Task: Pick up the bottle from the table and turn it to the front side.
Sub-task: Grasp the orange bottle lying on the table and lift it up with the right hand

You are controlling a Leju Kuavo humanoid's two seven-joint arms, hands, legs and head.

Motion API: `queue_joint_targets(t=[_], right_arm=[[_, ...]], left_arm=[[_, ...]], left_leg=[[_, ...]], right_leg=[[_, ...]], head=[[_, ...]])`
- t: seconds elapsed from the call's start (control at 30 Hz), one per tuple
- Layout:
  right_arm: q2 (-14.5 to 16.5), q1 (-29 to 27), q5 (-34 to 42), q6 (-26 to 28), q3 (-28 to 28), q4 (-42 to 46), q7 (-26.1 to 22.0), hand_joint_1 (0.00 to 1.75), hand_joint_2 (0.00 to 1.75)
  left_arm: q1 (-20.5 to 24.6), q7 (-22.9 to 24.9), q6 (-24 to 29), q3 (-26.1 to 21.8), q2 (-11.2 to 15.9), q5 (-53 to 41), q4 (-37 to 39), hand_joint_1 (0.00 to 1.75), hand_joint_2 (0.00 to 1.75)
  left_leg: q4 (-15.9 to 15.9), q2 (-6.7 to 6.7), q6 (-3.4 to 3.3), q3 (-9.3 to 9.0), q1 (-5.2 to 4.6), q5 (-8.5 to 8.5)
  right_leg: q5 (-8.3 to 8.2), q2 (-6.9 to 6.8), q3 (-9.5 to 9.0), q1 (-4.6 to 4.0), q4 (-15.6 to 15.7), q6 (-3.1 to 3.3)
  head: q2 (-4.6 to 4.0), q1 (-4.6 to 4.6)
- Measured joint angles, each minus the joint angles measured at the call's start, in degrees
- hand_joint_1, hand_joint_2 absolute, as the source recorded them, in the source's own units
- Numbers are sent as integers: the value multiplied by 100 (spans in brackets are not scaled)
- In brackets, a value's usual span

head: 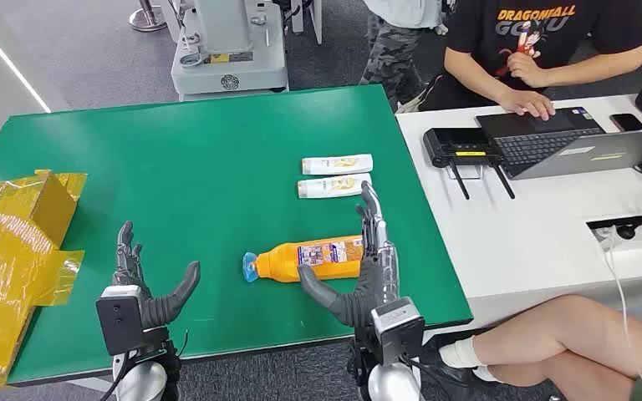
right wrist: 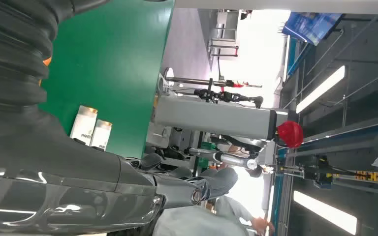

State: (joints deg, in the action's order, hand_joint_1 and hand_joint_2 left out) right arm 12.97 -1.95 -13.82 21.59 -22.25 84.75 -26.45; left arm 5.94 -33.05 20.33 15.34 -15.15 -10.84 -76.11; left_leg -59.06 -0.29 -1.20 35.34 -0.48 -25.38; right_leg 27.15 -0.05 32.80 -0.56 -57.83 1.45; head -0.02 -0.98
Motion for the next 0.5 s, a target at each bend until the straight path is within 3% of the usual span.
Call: queue_joint_targets(t=[0.27, 0.4, 0.5], right_arm=[[-122, 182, -1210, -143, -67, 2, 393, 0, 175], [-584, 493, -2354, -476, -131, -35, 750, 0, 175], [-955, 679, -2706, -693, -80, -85, 806, 0, 175]], left_arm=[[2, -1, -52, 0, 0, 8, 0, 0, 175], [4, -67, -151, -1, 4, 94, 3, 0, 175], [4, -134, -218, -6, 11, 152, 8, 0, 175]], left_leg=[[0, 1, 0, 0, 0, 0], [-2, 4, -1, -1, -1, 1], [-3, 0, -1, 0, -2, 1]], right_leg=[[0, 1, 0, 0, 0, 0], [-2, 6, -1, 1, 1, -1], [-3, 1, -3, 2, 1, -3]], head=[[0, 1], [0, -1], [0, -1]])
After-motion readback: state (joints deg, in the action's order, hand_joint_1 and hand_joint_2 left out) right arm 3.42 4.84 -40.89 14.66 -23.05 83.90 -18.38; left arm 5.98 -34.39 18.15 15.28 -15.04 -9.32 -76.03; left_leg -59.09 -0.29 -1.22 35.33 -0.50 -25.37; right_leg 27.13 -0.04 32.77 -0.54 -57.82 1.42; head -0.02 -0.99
